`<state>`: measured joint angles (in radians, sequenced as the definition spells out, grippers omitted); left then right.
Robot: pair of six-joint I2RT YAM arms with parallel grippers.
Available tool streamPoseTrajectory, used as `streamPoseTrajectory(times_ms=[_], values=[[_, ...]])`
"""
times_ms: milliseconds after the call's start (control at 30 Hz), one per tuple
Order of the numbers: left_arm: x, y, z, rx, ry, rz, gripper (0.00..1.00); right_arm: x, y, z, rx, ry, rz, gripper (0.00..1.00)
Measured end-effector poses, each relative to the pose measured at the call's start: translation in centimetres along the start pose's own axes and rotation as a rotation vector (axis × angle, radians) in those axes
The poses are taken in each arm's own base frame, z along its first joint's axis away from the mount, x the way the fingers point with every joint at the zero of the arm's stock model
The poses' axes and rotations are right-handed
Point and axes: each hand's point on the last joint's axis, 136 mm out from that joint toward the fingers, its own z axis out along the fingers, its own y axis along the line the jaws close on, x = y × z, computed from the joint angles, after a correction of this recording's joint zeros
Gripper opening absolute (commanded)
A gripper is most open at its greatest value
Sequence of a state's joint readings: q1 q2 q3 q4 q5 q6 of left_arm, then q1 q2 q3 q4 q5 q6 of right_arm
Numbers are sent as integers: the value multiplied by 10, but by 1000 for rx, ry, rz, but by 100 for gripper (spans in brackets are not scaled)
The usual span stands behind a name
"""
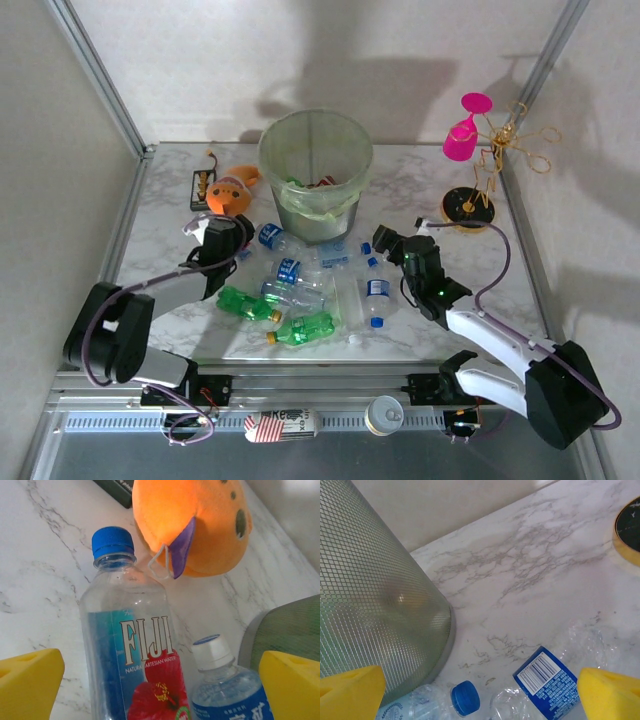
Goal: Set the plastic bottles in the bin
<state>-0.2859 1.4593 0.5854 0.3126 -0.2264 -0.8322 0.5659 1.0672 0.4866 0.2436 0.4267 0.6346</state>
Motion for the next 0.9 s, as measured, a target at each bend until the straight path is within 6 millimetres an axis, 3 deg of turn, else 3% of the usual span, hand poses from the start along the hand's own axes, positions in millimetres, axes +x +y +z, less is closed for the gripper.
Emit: streamPoseTrajectory(times_ms=[300,900], values=[[15,4,24,-65,56,46,99,9,-1,9,5,20,44,99],[17,44,25,-229,32,95,96,11,-2,13,11,21,44,99]])
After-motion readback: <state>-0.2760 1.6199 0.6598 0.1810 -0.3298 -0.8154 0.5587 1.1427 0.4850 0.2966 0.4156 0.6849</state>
